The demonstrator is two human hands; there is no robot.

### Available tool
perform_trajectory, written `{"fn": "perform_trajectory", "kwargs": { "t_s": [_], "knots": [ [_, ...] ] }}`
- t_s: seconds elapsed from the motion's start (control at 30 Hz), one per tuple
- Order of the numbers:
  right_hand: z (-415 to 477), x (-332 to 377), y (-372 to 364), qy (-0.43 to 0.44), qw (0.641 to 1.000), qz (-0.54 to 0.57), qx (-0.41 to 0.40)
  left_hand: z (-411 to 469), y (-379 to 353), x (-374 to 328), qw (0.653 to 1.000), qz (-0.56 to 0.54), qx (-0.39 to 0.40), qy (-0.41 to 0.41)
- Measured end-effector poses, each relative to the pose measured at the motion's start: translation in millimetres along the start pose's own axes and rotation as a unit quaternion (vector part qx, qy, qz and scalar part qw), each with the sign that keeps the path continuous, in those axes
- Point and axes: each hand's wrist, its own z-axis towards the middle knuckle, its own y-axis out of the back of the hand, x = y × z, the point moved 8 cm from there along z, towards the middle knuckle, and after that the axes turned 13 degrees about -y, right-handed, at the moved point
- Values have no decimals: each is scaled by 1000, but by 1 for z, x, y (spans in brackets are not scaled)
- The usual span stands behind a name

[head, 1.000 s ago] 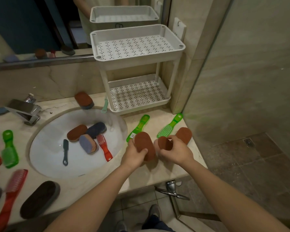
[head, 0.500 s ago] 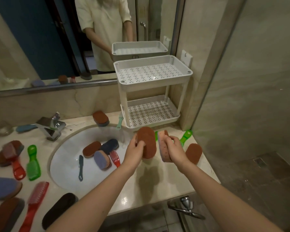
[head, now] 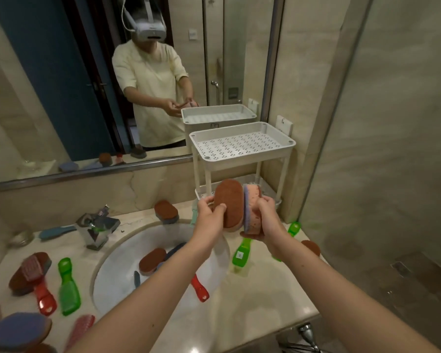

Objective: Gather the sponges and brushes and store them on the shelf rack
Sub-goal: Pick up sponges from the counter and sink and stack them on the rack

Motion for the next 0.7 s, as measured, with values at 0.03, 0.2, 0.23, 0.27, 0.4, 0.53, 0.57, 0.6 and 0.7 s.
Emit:
{"fn": "perform_trajectory", "kwargs": {
  "t_s": [0.03, 0.2, 0.23, 0.27, 0.4, 0.53, 0.57, 0.6, 0.7],
  "knots": [
    [-3, 8, -1, 14, 1000, 0, -10, 2, 3, -10, 1000, 0, -2, -16],
    [-21, 47, -7, 74, 997, -4, -21, 6, 8, -53, 995, 27, 37, -91],
    [-24, 55, -7, 88, 996, -3, -22, 6, 8, -61, 993, 32, 48, -104],
    [-27, 64, -8, 102, 994, -4, -23, 7, 7, -67, 991, 39, 60, -116],
    [-29, 92, -8, 138, 990, -18, -26, 17, 1, -86, 979, 65, 101, -164],
    [-19, 118, -5, 166, 984, -58, -37, 38, -12, -95, 967, 96, 123, -203],
    [-15, 125, -3, 174, 981, -76, -43, 44, -15, -96, 966, 98, 125, -204],
    [-10, 130, -2, 181, 978, -92, -47, 51, -19, -97, 966, 97, 126, -206],
    [7, 151, 2, 197, 972, -119, -58, 73, -28, -103, 966, 102, 105, -215]
  ]
}}
